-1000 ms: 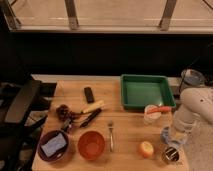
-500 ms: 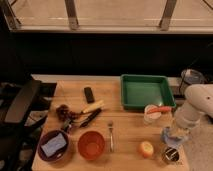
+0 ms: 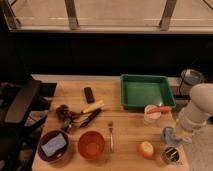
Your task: Place towel in metal cup
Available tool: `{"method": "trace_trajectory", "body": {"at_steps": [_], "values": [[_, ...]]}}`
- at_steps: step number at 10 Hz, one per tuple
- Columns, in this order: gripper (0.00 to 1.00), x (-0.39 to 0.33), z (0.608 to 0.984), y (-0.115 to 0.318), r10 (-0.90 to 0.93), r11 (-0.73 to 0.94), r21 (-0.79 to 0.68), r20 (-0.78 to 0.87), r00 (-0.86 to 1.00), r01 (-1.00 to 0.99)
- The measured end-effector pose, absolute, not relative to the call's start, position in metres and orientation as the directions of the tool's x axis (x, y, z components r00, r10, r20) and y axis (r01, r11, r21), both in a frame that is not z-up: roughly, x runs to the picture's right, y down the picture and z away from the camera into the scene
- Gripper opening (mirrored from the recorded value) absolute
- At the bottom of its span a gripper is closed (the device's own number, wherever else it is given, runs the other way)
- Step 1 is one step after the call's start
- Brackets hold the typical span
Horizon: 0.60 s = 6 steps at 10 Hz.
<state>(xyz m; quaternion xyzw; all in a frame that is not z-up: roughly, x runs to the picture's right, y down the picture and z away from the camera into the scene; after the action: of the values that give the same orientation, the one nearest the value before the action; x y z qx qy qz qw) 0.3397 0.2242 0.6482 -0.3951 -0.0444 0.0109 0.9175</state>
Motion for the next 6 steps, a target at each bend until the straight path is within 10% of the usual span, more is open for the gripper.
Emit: {"method": "trace_trajectory", "body": {"at_steps": [6], "values": [[0.00,0.327,0.619,0.258,-0.011,0.619,-0.780,0.105,0.994,0.090]]}}
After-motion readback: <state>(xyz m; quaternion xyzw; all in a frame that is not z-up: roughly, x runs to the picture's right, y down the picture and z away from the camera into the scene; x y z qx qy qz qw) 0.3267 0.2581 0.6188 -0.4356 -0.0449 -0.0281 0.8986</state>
